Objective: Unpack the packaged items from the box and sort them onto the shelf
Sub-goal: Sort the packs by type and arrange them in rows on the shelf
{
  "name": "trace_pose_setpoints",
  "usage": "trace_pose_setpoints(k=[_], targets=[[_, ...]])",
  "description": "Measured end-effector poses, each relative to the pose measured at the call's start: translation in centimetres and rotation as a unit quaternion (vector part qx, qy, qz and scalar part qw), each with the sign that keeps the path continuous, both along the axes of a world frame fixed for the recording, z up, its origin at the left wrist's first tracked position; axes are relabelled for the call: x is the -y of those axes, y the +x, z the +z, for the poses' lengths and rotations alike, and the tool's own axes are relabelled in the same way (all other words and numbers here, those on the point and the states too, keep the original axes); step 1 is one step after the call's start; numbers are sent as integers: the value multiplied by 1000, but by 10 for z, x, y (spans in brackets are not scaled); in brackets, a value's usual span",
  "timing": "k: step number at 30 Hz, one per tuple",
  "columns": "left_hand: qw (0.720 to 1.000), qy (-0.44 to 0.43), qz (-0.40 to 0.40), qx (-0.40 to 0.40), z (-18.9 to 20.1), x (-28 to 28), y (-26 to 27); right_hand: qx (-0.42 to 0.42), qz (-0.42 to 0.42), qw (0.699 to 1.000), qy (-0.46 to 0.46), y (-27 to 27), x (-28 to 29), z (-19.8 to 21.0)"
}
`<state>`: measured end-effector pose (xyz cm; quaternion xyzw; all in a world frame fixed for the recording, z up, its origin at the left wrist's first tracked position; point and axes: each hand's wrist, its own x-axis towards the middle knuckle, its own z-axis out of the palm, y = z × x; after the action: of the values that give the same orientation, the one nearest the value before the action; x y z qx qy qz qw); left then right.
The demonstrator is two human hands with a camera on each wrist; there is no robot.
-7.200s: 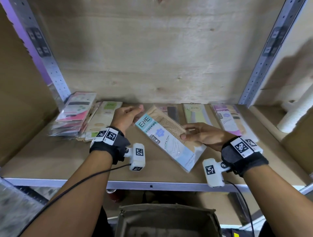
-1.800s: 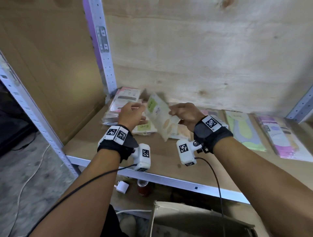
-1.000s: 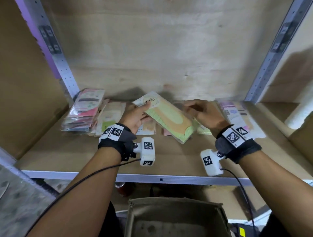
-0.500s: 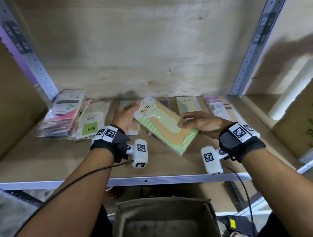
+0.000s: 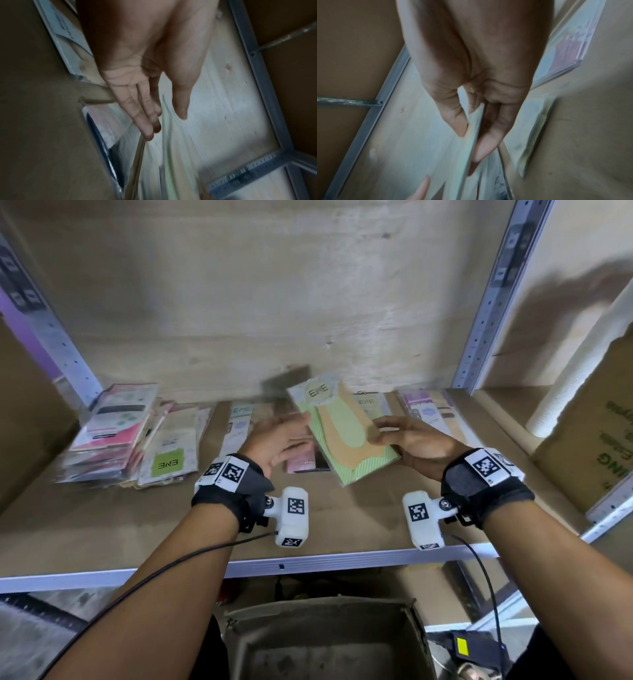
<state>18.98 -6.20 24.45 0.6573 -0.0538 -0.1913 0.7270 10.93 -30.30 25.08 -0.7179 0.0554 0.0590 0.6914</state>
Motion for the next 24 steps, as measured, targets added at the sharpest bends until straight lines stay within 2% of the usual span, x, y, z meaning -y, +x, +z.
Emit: trace_pose_setpoints(k=[3, 7, 11, 17, 20, 24], targets=[[998, 35, -50, 19, -1, 18, -8, 14, -59, 996, 64, 5, 4, -1], [997, 49, -51, 43, -5, 43, -7, 17, -118, 991, 63, 13, 8, -8], [992, 86, -40, 79, -7, 66, 3, 24, -199, 979, -49, 20, 19, -11], [983, 154, -17, 95, -10, 91, 19, 5, -191, 967, -167, 27, 32, -8], [970, 217, -23, 110, -10, 100, 22, -25, -188, 956, -226, 29, 37, -11], [949, 290, -37, 114, -10, 109, 24, -50, -184, 947, -259, 29, 39, -15]])
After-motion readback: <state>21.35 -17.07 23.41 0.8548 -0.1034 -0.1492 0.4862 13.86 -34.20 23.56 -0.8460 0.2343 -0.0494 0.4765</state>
